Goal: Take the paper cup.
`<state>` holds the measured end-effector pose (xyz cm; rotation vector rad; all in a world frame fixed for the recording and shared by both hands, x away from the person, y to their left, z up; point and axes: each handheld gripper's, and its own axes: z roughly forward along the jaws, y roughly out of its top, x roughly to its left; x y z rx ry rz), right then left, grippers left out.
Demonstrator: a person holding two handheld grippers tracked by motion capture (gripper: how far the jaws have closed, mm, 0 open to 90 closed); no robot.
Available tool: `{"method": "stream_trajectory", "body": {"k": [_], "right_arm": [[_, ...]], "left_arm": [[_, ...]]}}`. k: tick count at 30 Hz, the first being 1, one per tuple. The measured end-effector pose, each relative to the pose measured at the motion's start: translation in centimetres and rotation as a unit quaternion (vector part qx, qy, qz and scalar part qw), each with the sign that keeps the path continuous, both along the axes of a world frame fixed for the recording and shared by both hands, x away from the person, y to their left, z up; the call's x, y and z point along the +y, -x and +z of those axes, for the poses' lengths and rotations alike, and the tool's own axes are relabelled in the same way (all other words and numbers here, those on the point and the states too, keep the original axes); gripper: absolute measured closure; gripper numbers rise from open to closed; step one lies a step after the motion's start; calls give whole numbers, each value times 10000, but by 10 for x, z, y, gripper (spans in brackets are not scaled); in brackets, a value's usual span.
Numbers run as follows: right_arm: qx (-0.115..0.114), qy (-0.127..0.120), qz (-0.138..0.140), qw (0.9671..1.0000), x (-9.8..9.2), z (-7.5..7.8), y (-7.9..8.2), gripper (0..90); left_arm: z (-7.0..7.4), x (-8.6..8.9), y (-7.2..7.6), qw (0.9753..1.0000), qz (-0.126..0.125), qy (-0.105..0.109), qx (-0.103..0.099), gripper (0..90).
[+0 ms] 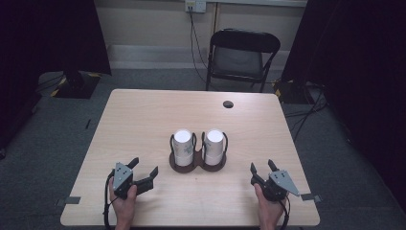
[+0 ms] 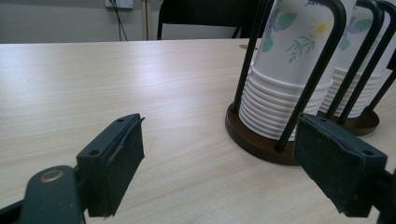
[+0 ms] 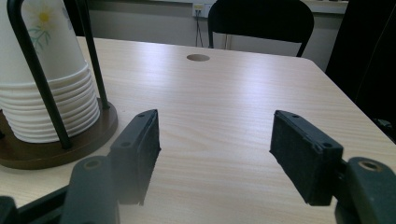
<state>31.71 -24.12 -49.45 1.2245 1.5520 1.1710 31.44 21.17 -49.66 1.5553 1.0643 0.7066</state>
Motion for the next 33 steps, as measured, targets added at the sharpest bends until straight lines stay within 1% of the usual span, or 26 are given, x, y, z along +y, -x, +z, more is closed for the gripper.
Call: {"method": "stream_trajectory", "body": {"k": [1, 7, 8, 10, 14, 16, 18, 20, 25, 28, 29, 30, 31, 33], "right_arm": [[-8, 34, -33, 10000, 0, 0, 0, 323], [36, 55, -49, 10000, 1, 0, -1, 300], [36, 55, -49, 10000, 1, 0, -1, 300], [75, -21, -58, 10000, 1, 0, -1, 290], [140, -40, -39, 9999, 1, 0, -3, 286], [202, -103, -15, 9997, 3, 1, -4, 281], [253, -202, 82, 9994, 4, 2, -6, 280], [303, -168, 124, 9993, 7, 4, -7, 270], [359, -253, 299, 9986, 13, 10, -7, 256], [389, -287, 415, 9980, 16, 14, -7, 245], [396, -265, 438, 9979, 18, 16, -6, 241], [349, -270, 437, 9981, 19, 17, -6, 241], [316, -285, 517, 9978, 21, 18, -6, 243], [352, -281, 640, 9969, 24, 21, -8, 243]], "left_arm": [[0, 0, 0, 10000, -5, -3, -4, 163], [0, 0, 0, 10000, 18, 23, 2, 163], [0, 0, 0, 10000, 11, -6, 1, 163], [0, 0, 0, 10000, 17, -13, 0, 163], [0, 0, 0, 10000, 9, -18, -3, 163], [0, 0, 0, 10000, 16, 14, -11, 163], [0, 0, 0, 10000, 40, 34, -6, 163], [0, 0, 0, 10000, 35, 45, 1, 163], [0, 0, 1, 10000, 42, 34, -21, 158], [0, 1, 0, 10000, 43, 55, 5, 159], [0, 1, 0, 10000, 53, 61, 17, 158], [0, 1, -1, 9999, 120, 82, 66, 158], [0, 2, -2, 9997, 172, 129, 107, 158], [0, 4, -2, 9996, 167, 196, 128, 158]]}}
